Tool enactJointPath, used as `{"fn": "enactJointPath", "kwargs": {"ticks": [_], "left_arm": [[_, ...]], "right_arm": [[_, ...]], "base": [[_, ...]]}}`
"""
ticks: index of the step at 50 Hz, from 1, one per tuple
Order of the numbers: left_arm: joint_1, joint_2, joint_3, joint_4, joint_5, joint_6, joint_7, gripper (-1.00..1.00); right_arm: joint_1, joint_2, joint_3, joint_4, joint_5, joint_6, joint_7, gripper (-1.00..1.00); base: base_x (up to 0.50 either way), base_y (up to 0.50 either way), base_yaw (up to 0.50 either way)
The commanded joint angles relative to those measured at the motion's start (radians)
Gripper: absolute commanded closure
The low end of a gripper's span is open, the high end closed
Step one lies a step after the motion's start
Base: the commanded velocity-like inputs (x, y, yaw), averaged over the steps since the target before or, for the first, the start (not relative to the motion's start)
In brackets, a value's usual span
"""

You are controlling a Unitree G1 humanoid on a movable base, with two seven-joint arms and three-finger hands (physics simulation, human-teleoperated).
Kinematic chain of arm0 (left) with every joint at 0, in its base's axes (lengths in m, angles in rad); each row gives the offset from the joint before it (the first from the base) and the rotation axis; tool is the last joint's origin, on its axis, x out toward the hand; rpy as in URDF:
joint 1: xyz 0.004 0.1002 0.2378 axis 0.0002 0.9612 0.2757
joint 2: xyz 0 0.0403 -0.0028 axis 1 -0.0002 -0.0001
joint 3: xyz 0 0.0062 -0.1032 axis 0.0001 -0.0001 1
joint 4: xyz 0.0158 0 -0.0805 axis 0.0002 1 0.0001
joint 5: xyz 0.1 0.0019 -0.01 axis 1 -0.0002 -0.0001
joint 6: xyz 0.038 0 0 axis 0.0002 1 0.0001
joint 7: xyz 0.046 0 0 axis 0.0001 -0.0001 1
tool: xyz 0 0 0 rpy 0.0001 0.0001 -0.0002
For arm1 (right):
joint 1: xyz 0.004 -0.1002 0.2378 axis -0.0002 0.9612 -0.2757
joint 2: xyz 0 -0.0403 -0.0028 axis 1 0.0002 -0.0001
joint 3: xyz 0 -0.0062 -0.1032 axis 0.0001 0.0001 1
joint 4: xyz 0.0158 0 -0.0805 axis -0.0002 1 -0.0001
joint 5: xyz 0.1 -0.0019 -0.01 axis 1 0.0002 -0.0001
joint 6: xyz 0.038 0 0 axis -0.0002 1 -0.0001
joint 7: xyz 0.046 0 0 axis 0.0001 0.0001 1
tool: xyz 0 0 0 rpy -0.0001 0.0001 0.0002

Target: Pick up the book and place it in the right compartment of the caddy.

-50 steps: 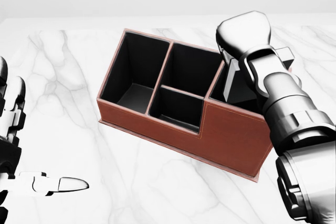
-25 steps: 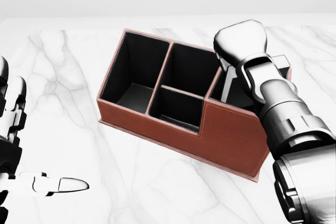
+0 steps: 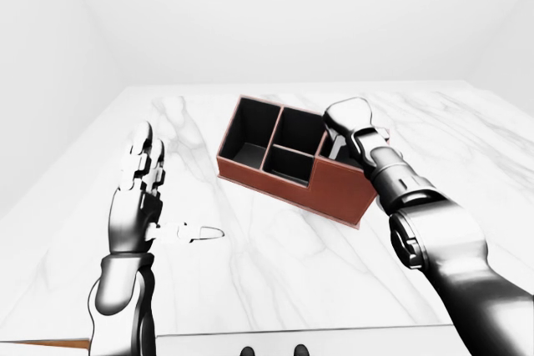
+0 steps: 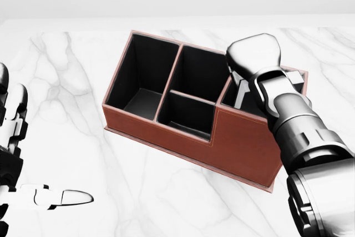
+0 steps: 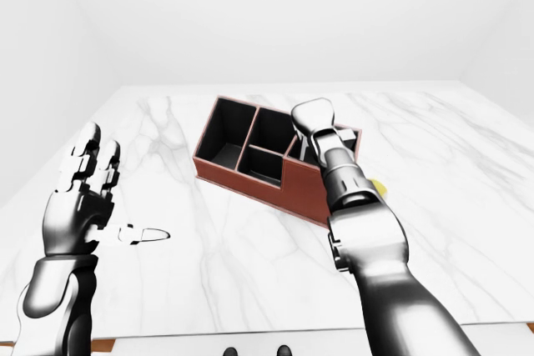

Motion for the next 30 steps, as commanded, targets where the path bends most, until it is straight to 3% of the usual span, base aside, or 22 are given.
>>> {"fn": "enactJointPath", "kwargs": {"ticks": [1,4,5,7,9,14,19,30], "left_arm": [[0.065,-0.017,0.016,0.066,-0.016,-0.047,-0.029,-1.00],[0.051,-0.016,0.015,0.109,-0.010,-0.075,-0.027,-1.00],[0.047,-0.015,0.014,0.119,-0.009,-0.081,-0.025,-1.00],[0.051,-0.016,0.013,0.117,-0.011,-0.093,-0.025,-1.00],[0.070,-0.017,0.013,0.086,-0.014,-0.080,-0.029,-1.00],[0.067,-0.019,0.017,0.073,-0.011,-0.063,-0.032,-1.00],[0.052,-0.016,0.014,0.093,-0.006,-0.068,-0.026,-1.00],[0.049,-0.016,0.006,0.070,-0.001,-0.047,-0.019,-1.00]], "right_arm": [[-0.002,-0.001,0.007,-0.007,0.002,0.000,-0.030,1.00],[-0.004,0.001,0.009,-0.007,-0.002,0.000,-0.050,1.00],[-0.007,0.002,0.006,-0.008,0.003,0.000,-0.044,0.65],[-0.009,0.002,0.011,-0.008,-0.005,0.000,-0.053,0.22],[-0.013,0.004,0.010,-0.009,-0.003,0.000,-0.054,-1.00],[-0.027,0.006,0.013,-0.014,-0.005,0.000,-0.072,-1.00],[-0.043,0.003,0.013,-0.020,0.002,0.000,-0.074,-1.00],[-0.101,-0.022,0.007,-0.044,0.057,0.000,-0.056,-1.00]], "base": [[0.00,0.00,0.00],[0.00,0.00,0.00],[0.00,0.00,0.00],[0.00,0.00,0.00],[0.00,0.00,0.00],[0.00,0.00,0.00],[0.00,0.00,0.00],[0.00,0.00,0.00]]}}
